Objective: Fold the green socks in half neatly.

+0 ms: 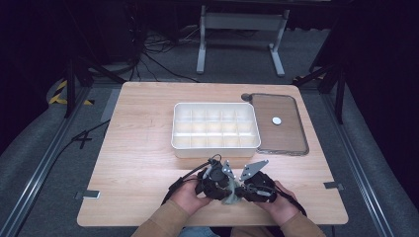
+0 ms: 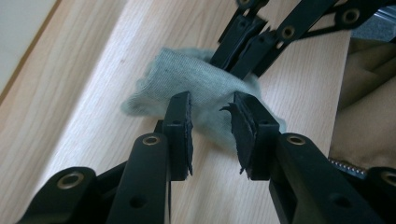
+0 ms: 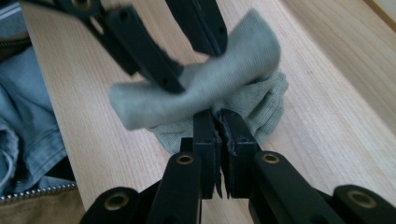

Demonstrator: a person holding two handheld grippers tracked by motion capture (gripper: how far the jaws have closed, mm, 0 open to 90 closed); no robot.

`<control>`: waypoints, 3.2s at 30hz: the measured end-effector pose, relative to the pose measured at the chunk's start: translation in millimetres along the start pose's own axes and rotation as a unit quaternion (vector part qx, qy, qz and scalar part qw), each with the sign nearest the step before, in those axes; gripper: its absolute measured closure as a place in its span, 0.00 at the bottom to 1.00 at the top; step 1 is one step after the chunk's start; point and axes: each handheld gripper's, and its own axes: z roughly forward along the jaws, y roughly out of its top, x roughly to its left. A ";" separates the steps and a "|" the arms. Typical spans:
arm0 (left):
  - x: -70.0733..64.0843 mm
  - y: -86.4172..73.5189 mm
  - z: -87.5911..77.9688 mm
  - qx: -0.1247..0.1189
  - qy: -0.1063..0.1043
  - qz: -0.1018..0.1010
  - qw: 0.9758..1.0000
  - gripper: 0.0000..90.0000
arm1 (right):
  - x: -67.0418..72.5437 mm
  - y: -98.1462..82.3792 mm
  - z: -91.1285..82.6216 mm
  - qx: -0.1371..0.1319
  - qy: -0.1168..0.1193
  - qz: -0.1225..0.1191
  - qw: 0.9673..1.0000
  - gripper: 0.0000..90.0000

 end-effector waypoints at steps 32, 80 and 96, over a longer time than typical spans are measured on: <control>-6.5 5.3 12.4 -0.017 0.001 0.008 1.000 0.72 | -10.4 -5.9 -22.3 -0.085 -0.042 0.084 0.992 0.60; -7.4 -6.8 10.4 0.006 0.012 -0.026 1.000 0.57 | -45.4 -5.2 7.4 -0.021 0.125 0.169 0.977 0.80; 9.1 -19.3 -25.0 -0.036 0.029 -0.055 0.997 0.55 | -25.9 9.9 -16.5 -0.030 0.029 0.090 0.995 0.83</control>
